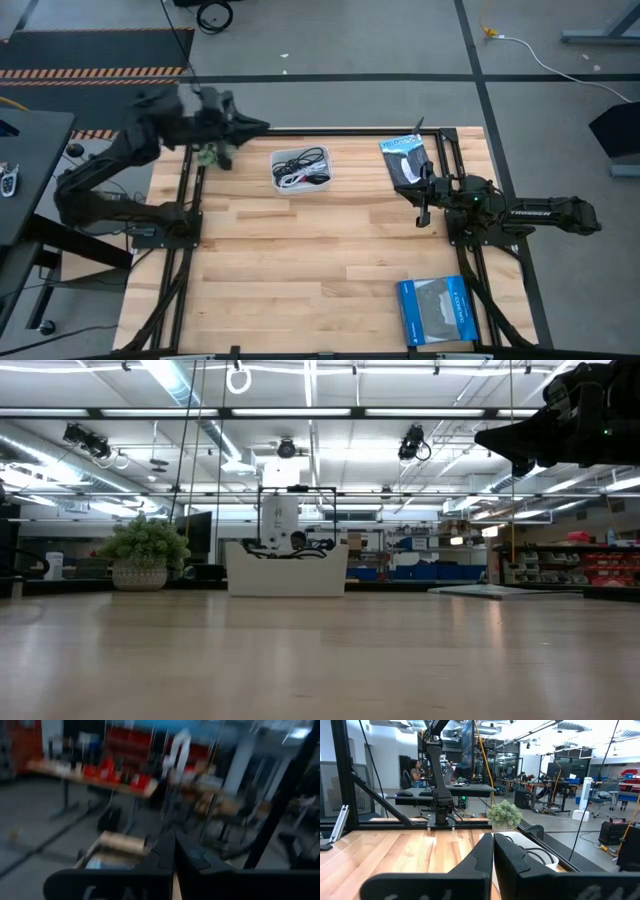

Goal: Pick and place USB-C Cables
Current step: Return to Home Position

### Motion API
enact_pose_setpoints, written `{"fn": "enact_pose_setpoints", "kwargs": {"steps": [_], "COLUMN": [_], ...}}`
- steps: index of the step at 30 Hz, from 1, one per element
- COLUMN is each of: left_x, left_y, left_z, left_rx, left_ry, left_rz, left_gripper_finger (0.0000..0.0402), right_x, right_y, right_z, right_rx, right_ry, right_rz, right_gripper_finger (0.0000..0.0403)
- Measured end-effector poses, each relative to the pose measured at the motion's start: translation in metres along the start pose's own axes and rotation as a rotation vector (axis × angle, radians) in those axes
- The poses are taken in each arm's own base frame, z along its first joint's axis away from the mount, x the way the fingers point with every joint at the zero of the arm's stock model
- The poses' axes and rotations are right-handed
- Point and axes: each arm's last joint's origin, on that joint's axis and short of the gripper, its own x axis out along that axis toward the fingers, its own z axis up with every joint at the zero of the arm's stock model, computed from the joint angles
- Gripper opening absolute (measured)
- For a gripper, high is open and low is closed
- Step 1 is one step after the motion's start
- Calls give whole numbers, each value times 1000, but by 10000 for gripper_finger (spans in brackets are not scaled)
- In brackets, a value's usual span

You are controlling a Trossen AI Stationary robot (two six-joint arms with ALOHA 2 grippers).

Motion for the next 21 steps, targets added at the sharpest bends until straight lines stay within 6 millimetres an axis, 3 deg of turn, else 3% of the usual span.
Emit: {"fn": "enact_pose_setpoints", "kwargs": {"steps": [7, 17, 21], "left_x": [-32, -75, -90], "left_y": [-21, -38, -42], "left_z": [32, 60, 63], "left_rx": [51, 110, 128], "left_ry": [-291, -607, -652], "left_rz": [-88, -87, -87], "left_gripper_finger": [11, 11, 11], "right_x": [0, 0, 0], "right_y": [0, 0, 0], "right_z": [0, 0, 0], "right_rx": [0, 0, 0], "right_ry": [0, -1, 0], "right_rz": [0, 0, 0], "right_gripper_finger": [20, 20, 20]}}
